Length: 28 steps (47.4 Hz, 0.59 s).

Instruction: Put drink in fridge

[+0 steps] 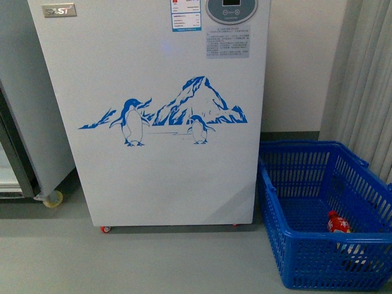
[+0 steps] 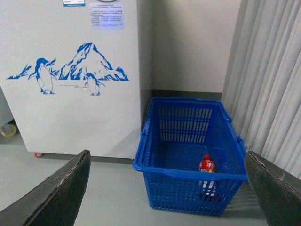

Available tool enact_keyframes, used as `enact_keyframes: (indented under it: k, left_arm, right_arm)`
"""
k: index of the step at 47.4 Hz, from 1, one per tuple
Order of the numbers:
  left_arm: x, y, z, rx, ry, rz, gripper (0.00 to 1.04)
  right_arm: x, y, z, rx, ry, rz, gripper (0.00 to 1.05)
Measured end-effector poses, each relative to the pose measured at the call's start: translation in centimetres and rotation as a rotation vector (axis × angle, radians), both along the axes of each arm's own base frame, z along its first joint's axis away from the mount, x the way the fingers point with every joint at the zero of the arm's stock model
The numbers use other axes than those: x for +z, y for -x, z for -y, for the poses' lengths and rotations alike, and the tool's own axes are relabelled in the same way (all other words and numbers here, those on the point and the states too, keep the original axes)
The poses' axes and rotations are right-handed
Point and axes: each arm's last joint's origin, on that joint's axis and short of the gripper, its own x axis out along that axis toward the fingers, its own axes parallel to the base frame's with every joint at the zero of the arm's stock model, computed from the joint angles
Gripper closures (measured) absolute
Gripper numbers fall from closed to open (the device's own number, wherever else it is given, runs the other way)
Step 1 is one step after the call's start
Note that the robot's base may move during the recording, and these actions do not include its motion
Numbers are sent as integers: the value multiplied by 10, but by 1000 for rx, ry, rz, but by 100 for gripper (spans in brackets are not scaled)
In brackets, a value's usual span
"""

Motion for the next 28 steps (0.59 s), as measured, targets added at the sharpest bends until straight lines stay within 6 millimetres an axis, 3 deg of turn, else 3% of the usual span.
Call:
enact_keyframes:
  k: [28]
  left_arm:
    - [0,0,0,0,0,0,8]
  right_arm:
    - [0,0,0,0,0,0,7]
